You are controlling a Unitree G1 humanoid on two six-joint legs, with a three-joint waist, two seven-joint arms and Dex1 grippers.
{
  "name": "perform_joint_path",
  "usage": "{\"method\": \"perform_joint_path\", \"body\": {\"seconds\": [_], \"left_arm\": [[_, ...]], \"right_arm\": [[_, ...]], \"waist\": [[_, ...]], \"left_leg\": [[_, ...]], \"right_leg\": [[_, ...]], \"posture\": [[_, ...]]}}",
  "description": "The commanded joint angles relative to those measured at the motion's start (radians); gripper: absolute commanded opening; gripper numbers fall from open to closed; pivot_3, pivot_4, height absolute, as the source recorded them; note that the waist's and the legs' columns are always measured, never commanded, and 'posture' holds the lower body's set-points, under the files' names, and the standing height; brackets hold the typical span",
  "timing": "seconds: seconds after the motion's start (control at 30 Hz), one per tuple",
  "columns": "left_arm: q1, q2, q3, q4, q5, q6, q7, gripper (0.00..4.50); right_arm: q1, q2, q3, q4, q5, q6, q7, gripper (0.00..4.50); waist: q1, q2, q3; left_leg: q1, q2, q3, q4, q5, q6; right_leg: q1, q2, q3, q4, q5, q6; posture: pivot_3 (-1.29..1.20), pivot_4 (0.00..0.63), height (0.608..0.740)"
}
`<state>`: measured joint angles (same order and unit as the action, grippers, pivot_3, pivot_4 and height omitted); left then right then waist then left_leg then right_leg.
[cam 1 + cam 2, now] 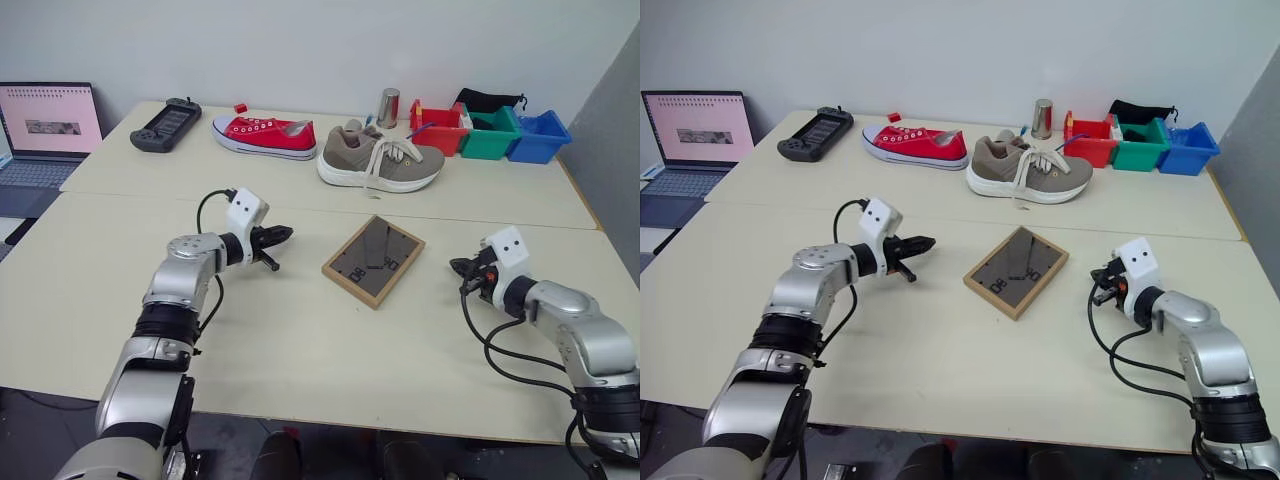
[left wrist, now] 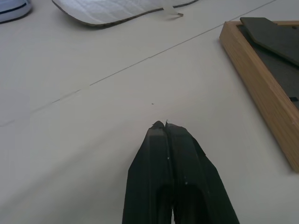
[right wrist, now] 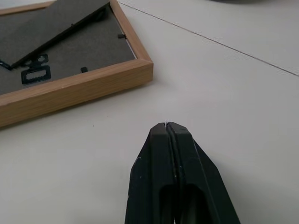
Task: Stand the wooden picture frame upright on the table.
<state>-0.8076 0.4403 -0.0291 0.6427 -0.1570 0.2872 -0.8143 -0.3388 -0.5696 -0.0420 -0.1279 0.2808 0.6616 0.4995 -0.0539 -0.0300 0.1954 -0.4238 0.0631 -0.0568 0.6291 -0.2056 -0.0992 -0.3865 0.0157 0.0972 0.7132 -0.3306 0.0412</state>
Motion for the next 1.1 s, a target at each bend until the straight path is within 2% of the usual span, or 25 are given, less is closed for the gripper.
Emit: {"method": "perform_joint_path", "body": {"seconds": [0.03,0.17,0.3,0.57,0.9,1.1], "left_arm": [[-0.073,-0.08,-0.05,0.084,0.041,-0.08,-0.004,0.05],[-0.085,-0.127,-0.094,0.118,0.074,-0.11,-0.035,0.05],[-0.068,-0.136,-0.121,0.082,0.08,-0.092,-0.089,0.05],[0.043,-0.075,-0.13,-0.19,0.039,0.068,-0.202,0.05],[0.098,-0.015,-0.13,-0.334,0.064,0.136,-0.179,0.05],[0.099,-0.023,-0.132,-0.294,0.089,0.11,-0.119,0.05]], "right_arm": [[-0.065,0.045,0.067,0.037,-0.073,-0.046,-0.044,0.0],[-0.14,0.106,0.11,0.119,-0.106,-0.074,-0.054,0.0],[-0.199,0.152,0.142,0.205,-0.147,-0.106,-0.065,0.0],[-0.262,0.213,0.146,0.268,-0.163,-0.14,-0.047,0.0],[-0.225,0.166,0.132,0.25,-0.195,-0.137,-0.009,0.0],[-0.19,0.142,0.153,0.166,-0.166,-0.091,0.053,0.0]], "waist": [[0.001,0.0,0.0],[-0.005,0.0,0.0],[-0.009,0.0,0.0],[-0.009,0.0,0.0],[-0.005,0.0,0.0],[-0.005,0.0,0.0]], "left_leg": [[0.0,0.0,0.0,0.0,0.0,0.0],[-0.001,-0.001,0.0,0.0,0.0,0.0],[-0.001,0.0,0.0,-0.001,0.0,0.0],[-0.001,0.0,0.0,0.0,0.0,0.0],[-0.001,0.0,-0.001,0.0,0.0,0.0],[-0.001,0.0,-0.001,0.0,0.0,0.0]], "right_leg": [[0.0,0.0,0.0,0.0,0.0,0.0],[-0.001,0.0,0.0,0.0,0.0,0.0],[-0.002,0.0,0.0,0.001,0.0,0.0],[-0.002,0.0,0.0,0.002,0.0,0.0],[-0.001,0.0,0.0,0.001,0.0,0.0],[-0.001,0.0,0.0,0.001,0.0,0.0]], "posture": [[0.0,0.15,0.74],[0.0,0.15,0.74],[0.0,0.15,0.74],[0.0,0.15,0.74],[0.0,0.15,0.74],[0.0,0.15,0.74]]}}
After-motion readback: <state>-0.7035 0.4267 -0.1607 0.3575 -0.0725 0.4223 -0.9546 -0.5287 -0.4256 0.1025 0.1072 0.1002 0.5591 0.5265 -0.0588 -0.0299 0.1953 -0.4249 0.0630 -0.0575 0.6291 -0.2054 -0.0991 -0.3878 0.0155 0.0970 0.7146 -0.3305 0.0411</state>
